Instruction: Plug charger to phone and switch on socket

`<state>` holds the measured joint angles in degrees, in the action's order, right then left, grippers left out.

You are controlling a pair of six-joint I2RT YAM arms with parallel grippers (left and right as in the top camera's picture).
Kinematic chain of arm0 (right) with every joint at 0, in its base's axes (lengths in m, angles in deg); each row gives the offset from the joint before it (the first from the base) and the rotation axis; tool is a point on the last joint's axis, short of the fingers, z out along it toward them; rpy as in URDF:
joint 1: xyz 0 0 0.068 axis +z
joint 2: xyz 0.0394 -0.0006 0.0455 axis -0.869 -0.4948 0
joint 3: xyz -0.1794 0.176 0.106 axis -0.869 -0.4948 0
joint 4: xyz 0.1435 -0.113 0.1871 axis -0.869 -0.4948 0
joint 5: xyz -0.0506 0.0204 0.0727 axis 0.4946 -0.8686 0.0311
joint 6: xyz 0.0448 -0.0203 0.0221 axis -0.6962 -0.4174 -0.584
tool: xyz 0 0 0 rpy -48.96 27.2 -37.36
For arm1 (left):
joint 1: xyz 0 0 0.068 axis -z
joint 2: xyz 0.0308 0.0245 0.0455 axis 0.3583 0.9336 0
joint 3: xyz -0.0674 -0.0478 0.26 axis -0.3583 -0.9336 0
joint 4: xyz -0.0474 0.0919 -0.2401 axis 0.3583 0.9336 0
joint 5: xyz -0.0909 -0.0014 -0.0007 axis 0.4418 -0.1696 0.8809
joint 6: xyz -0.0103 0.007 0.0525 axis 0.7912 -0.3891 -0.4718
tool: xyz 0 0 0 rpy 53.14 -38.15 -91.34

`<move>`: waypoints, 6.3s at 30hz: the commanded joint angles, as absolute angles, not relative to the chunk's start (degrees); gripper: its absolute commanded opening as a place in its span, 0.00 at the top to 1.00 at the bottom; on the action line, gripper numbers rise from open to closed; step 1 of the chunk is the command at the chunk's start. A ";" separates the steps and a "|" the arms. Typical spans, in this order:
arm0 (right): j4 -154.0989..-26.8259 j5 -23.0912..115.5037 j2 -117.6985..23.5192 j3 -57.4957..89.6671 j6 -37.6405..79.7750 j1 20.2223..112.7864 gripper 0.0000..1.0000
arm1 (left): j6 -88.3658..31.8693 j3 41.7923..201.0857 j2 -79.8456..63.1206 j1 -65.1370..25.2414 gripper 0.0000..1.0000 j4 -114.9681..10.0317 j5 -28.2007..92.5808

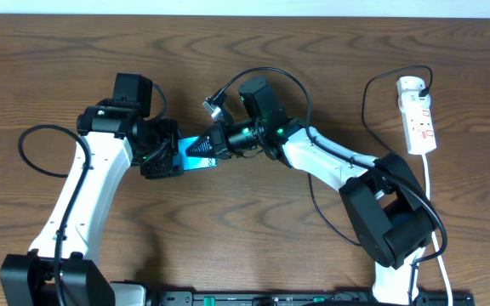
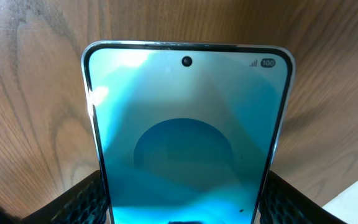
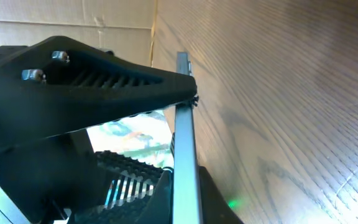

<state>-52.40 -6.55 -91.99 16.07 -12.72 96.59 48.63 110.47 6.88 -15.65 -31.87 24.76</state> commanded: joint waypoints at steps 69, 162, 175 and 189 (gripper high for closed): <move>-52.01 -9.04 -91.45 16.77 -22.03 80.07 0.99 | 9.58 110.90 4.43 -27.19 0.07 -66.69 60.60; -5.80 8.27 -91.45 16.77 -76.31 92.72 0.99 | 18.21 110.88 4.54 -27.04 0.78 -76.08 56.30; -5.82 8.93 -91.45 16.77 -79.47 93.60 0.99 | 17.66 110.88 4.54 -27.04 0.88 -76.08 55.49; -5.80 9.04 -91.45 16.77 -79.67 93.81 0.99 | 16.98 110.88 4.54 -27.04 0.93 -76.08 54.96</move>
